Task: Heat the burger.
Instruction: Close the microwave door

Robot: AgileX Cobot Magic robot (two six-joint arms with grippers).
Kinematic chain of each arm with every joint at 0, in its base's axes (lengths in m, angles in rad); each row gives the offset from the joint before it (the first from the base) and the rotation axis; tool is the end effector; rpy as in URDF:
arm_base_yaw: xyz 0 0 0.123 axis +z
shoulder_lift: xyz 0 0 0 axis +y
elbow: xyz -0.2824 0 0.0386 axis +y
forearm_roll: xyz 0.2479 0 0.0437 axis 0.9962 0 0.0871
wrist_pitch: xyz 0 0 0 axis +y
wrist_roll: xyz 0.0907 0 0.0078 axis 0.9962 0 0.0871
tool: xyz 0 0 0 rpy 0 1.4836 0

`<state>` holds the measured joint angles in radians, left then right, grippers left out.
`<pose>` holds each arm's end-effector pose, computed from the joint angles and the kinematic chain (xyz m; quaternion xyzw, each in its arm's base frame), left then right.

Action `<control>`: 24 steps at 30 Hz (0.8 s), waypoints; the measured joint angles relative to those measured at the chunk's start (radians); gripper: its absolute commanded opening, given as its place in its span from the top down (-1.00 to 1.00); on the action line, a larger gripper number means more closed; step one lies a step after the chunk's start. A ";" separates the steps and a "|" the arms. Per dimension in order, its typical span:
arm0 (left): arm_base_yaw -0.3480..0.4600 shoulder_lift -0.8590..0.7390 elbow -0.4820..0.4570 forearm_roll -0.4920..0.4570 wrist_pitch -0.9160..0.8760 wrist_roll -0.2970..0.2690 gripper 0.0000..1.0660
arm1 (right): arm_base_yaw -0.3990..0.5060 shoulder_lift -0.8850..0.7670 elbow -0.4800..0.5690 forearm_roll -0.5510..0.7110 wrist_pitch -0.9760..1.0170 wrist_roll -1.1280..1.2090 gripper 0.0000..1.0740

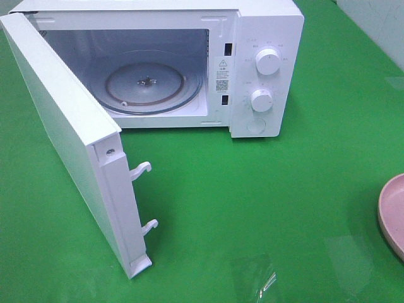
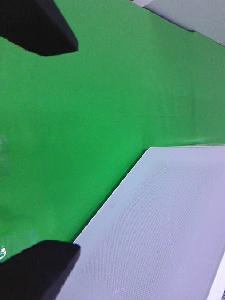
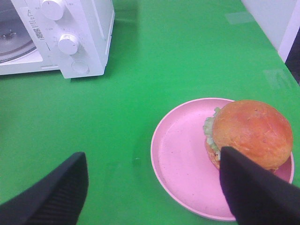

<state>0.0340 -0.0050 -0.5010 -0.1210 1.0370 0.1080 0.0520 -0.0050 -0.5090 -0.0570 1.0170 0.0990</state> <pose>-0.0048 -0.0096 0.2798 0.0330 0.8432 -0.0225 0.5361 -0.0048 -0.0047 0.2833 0.0204 0.8372 0.0128 0.5463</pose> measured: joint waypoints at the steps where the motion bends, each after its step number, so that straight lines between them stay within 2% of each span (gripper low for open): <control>1: 0.000 0.000 0.000 0.000 0.000 0.000 -0.88 | 0.000 0.000 0.000 0.000 0.000 -0.001 -0.42; 24: 0.000 0.000 0.000 0.000 0.000 0.000 -0.88 | 0.000 0.000 0.000 0.001 0.000 -0.005 -0.41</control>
<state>0.0340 -0.0050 -0.5010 -0.1210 1.0370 0.1080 0.0520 -0.0050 -0.5090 -0.0560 1.0170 0.0940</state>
